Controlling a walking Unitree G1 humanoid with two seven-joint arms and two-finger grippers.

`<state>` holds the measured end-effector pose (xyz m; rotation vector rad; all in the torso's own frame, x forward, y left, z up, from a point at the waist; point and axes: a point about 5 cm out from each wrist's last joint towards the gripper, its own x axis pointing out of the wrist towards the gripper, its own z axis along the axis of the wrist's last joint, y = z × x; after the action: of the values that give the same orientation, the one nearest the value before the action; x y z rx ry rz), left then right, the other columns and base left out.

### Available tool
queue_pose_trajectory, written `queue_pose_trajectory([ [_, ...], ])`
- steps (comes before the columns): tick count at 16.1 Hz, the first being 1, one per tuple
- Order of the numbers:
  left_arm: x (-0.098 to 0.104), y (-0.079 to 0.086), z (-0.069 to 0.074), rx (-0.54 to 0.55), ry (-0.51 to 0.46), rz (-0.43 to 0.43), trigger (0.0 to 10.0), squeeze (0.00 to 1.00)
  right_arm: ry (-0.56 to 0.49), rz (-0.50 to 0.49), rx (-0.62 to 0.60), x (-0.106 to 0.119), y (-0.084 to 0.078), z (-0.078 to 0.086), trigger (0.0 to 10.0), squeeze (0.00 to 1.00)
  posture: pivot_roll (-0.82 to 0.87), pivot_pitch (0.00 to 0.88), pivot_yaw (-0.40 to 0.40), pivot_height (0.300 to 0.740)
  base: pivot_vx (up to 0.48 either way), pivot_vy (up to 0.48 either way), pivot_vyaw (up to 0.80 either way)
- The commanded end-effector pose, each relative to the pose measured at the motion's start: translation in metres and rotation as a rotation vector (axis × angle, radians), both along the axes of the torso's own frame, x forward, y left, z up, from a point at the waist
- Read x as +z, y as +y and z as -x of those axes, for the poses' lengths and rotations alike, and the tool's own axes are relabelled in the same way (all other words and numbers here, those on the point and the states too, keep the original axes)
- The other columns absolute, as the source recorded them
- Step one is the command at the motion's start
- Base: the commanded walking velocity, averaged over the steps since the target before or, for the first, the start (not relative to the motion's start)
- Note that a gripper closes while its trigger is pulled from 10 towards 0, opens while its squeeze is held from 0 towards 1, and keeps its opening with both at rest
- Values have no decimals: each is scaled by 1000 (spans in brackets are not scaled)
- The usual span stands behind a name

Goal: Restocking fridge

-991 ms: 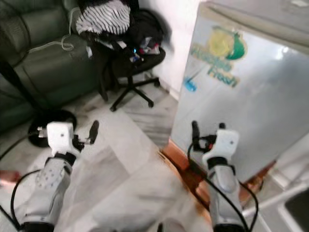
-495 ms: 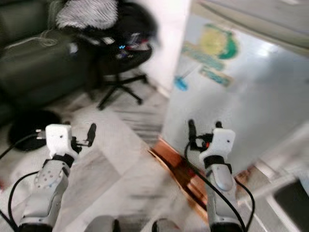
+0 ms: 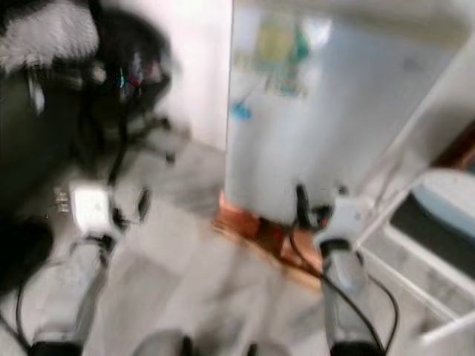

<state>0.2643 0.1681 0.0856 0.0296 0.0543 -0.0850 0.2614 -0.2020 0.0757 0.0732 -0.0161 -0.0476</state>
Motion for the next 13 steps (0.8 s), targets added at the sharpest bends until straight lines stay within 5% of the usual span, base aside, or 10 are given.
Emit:
queue_pose_trajectory([
  [1, 3, 10, -1, 22, -8, -12, 10000, 0, -8, -14, 23, 2, 7, -4, 10000, 0, 86, 82, -21, 740, 0, 480, -400],
  [13, -12, 22, 11, 12, 53, -20, 10000, 0, 6, -16, 4, -2, 6, 5, 10000, 0, 76, 80, -25, 740, 0, 480, -794],
])
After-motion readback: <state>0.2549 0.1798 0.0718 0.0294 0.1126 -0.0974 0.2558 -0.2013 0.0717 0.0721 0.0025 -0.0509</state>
